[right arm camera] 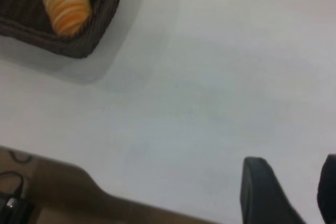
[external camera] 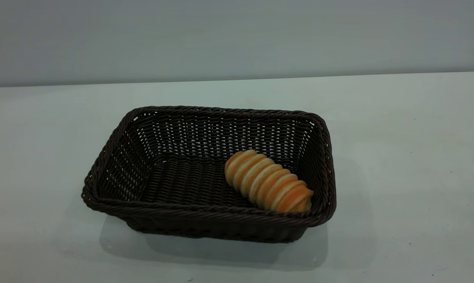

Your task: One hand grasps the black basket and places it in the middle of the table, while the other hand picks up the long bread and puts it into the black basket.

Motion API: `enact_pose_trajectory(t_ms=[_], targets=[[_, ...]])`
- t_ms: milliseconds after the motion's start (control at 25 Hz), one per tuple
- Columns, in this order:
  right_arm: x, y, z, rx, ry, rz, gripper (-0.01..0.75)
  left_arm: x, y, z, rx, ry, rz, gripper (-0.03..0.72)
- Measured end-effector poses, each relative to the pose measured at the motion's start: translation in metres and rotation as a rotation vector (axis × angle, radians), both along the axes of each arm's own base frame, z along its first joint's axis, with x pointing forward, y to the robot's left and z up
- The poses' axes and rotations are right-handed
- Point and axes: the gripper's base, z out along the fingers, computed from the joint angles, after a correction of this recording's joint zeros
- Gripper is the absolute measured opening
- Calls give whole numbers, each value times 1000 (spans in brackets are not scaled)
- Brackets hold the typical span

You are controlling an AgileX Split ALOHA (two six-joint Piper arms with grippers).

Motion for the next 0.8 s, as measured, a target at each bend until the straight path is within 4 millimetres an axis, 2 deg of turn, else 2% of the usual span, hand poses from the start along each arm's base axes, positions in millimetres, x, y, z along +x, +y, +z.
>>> enact_pose_trajectory(t_ms=[440, 680, 800], targets=[[0, 0, 0, -1, -16, 4, 243, 2, 8, -2, 63, 0, 67, 571], [0, 0, 0, -1, -16, 4, 243, 7, 7, -29, 78, 93, 66, 571], [0, 0, 0, -1, -18, 4, 243, 9, 7, -31, 76, 86, 68, 571]])
